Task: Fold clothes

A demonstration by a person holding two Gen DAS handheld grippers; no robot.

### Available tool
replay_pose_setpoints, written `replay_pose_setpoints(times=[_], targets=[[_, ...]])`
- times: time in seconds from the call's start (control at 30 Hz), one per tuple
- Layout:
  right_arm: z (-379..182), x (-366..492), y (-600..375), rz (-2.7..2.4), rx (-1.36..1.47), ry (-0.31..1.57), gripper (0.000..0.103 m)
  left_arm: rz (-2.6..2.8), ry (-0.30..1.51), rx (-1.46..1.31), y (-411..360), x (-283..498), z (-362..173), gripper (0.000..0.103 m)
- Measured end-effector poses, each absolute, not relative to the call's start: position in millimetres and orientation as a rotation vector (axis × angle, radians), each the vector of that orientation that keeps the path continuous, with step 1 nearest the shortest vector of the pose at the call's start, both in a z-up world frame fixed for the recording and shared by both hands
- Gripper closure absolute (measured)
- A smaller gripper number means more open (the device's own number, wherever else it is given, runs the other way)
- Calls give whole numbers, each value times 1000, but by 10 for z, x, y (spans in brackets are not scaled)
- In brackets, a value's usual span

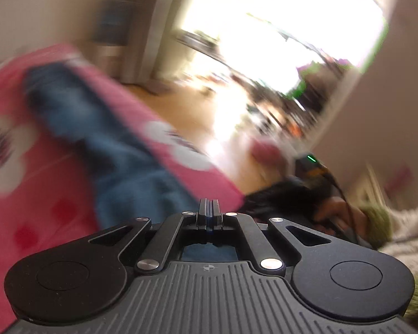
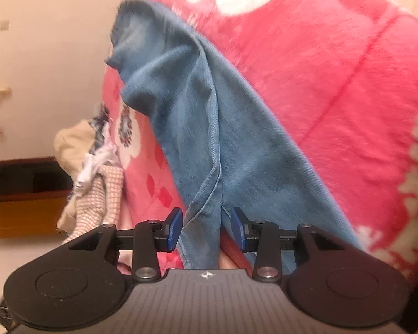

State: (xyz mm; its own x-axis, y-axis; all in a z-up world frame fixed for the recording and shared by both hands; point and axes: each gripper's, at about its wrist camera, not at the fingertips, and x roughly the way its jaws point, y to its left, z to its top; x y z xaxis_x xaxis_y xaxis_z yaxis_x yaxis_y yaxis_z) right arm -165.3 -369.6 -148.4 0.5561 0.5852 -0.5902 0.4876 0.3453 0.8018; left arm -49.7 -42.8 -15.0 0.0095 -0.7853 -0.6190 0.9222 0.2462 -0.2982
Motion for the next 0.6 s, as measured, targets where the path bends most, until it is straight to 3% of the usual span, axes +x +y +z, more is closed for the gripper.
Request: replay_pose_setpoints(times=[0.1,0.23,0.33,0.37,0.6], targets=[[-1462,-1825,-3821,62,1314,1018,62,-1455,787,431,-804,-795,-99,103],[-1447,-1843,-3851,86,1309,1021,62,-1418,799,630,-959,-946,-424,100],[-1421,-1806,-3787,128,1291,1033,62,-1282,821,752,-832,-801,-781,76],[-1413,-1793,-3766,143,1285,1037,62,-1215,851,759,-754,-687,-884,71],[-1541,-1752,-3734,188,1313,1072,61,-864,1023,569,-191,-57,-1371,69]])
